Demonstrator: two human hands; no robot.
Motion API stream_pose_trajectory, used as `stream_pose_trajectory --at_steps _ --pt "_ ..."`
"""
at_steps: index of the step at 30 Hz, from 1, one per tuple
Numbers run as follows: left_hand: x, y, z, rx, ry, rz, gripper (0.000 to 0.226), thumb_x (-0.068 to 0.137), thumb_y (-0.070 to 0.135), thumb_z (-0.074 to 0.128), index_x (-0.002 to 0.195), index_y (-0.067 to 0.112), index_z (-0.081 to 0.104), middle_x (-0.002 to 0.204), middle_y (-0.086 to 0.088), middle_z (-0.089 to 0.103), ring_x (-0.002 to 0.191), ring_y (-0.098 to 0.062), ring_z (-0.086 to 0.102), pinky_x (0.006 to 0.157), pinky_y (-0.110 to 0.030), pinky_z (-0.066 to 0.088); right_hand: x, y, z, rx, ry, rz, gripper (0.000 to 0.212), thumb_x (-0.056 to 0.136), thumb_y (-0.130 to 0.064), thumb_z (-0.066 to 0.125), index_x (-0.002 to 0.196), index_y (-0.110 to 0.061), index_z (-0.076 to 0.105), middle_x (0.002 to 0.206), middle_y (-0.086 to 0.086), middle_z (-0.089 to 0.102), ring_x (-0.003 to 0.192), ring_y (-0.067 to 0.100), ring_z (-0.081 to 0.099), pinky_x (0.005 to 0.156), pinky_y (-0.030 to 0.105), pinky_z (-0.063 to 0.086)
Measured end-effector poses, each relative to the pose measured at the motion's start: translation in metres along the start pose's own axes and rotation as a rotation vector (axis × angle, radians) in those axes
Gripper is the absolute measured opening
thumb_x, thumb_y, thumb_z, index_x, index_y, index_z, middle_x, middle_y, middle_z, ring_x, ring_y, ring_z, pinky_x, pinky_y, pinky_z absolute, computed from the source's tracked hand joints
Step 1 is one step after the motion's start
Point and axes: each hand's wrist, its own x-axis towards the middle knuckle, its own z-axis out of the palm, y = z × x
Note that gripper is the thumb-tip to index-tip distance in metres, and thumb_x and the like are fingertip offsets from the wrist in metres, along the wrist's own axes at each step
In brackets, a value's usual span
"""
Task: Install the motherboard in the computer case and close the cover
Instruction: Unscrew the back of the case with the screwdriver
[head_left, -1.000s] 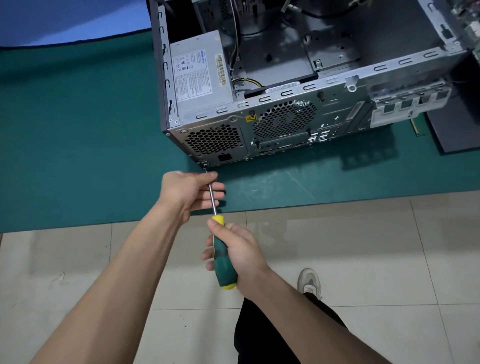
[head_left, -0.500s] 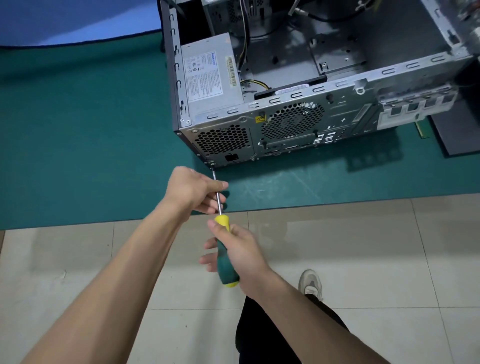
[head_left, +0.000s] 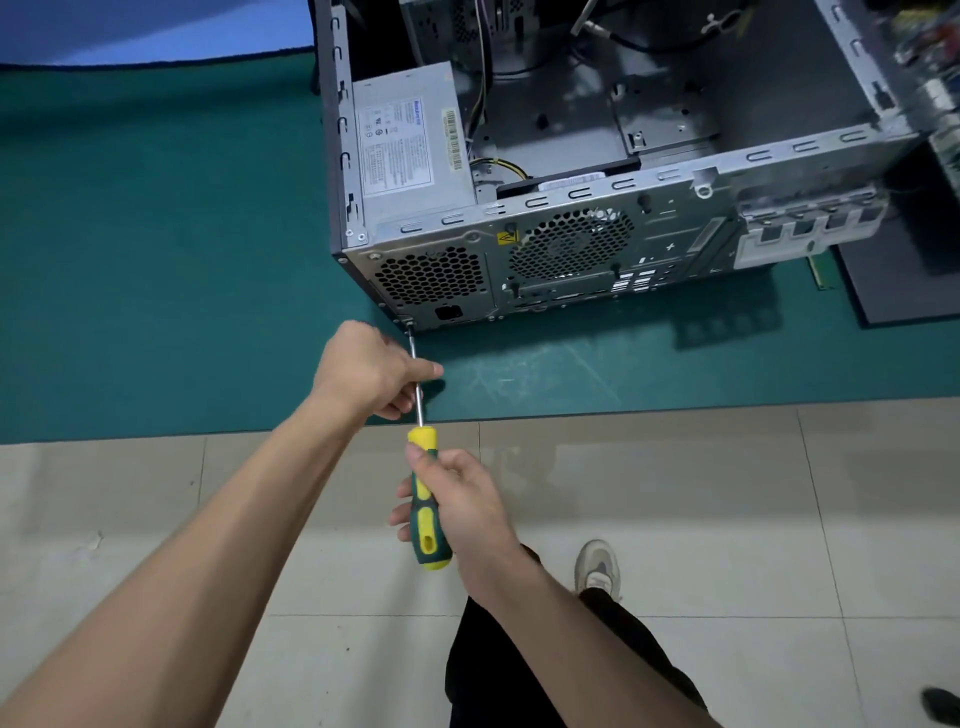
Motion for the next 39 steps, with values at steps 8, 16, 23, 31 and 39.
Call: stream_pose_trajectory --at_steps 8,16,23,31,39 --pt "0.001 0.002 -0.006 -0.217 -0.194 -0.074 0.011 0.087 0.004 0.064 0.086 -0.007 0.064 0.063 -0.017 0.069 0.046 -0.021 0.065 0.044 -0.028 0.055 0.005 -0.009 -0.005 0.122 -0.184 0.172 0.056 0.091 -0.061 0.042 0.101 -0.01 0.063 0.074 0.005 0.07 0.058 0.02 0.065 0.05 0.024 0.048" --pt "0.002 -0.004 -0.002 -0.271 -0.246 -0.06 0.014 0.093 0.011 0.057 0.093 -0.001 0.061 0.069 -0.012 0.072 0.055 -0.02 0.069 0.048 -0.027 0.056 0.006 -0.003 -0.003 0.336 -0.172 0.162 0.036 0.093 -0.041 0.052 0.088 -0.007 0.062 0.065 0.004 0.064 0.051 0.017 0.059 0.048 0.023 0.046" --pt "0.003 -0.004 -0.006 -0.077 -0.07 0.0 0.018 0.077 0.011 0.076 0.073 -0.006 0.069 0.062 -0.019 0.069 0.044 -0.024 0.063 0.045 -0.028 0.055 0.003 -0.008 -0.006 -0.021 -0.189 0.142 0.046 0.078 -0.052 0.067 0.105 -0.015 0.06 0.088 0.0 0.071 0.077 0.019 0.07 0.067 0.029 0.054" --pt "-0.002 -0.011 -0.003 -0.235 -0.098 -0.009 0.021 0.085 0.016 0.07 0.075 -0.001 0.062 0.052 -0.01 0.065 0.038 -0.015 0.058 0.039 -0.021 0.049 0.001 -0.001 0.008 0.476 -0.253 0.142 0.029 0.085 -0.033 0.057 0.093 -0.006 0.064 0.069 0.003 0.06 0.053 0.014 0.056 0.052 0.025 0.048" --pt "-0.006 -0.014 0.006 -0.347 -0.099 -0.003 0.02 0.09 0.015 0.062 0.078 0.0 0.063 0.055 -0.01 0.066 0.043 -0.017 0.062 0.043 -0.023 0.052 0.005 0.004 0.007 -0.054 0.069 -0.029 0.032 0.095 -0.044 0.053 0.085 -0.016 0.065 0.06 -0.001 0.053 0.041 0.012 0.047 0.04 0.019 0.037"
